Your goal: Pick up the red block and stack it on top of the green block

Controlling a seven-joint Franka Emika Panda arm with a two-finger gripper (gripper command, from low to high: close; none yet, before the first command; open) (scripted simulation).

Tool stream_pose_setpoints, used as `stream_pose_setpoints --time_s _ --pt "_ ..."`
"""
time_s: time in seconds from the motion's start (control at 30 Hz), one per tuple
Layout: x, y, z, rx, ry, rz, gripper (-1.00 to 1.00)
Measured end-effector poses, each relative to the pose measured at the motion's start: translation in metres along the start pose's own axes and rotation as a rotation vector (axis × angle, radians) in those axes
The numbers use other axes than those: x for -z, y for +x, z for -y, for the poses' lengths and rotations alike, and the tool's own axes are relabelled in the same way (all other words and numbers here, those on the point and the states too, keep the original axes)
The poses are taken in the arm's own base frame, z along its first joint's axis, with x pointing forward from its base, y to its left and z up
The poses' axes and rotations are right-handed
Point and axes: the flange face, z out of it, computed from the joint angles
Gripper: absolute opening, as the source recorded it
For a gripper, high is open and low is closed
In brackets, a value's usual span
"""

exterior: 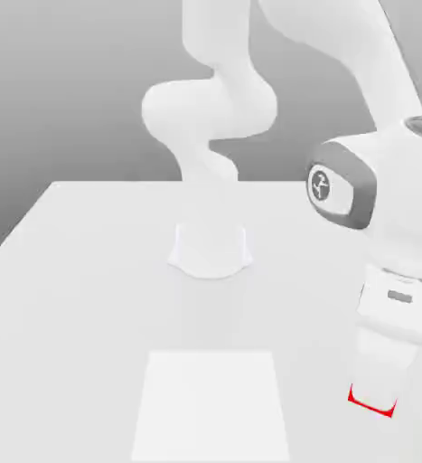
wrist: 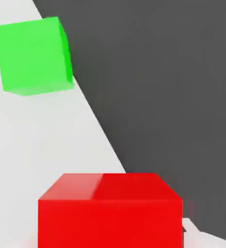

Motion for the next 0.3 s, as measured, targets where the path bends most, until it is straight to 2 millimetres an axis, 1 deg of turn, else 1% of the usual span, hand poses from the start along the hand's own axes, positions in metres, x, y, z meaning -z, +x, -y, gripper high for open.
stream_pose_setpoints --time_s 0.03,0.07,0.1,0.17,0.2,0.3 --pt "0.002 0.009 0.02 0.07 0.01 0.001 -1.0" --pt "-0.003 0.015 0.033 0.116 0.017 0.001 -1.0" --pt "-0.014 0.019 0.04 0.138 0.021 0.001 -1.0" --pt "-0.044 0.021 0.045 0.155 0.023 0.001 -1.0" --pt "-0.055 0.02 0.046 0.158 0.023 0.001 1.0" --pt "-0.055 0.02 0.046 0.158 0.023 0.001 1.0"
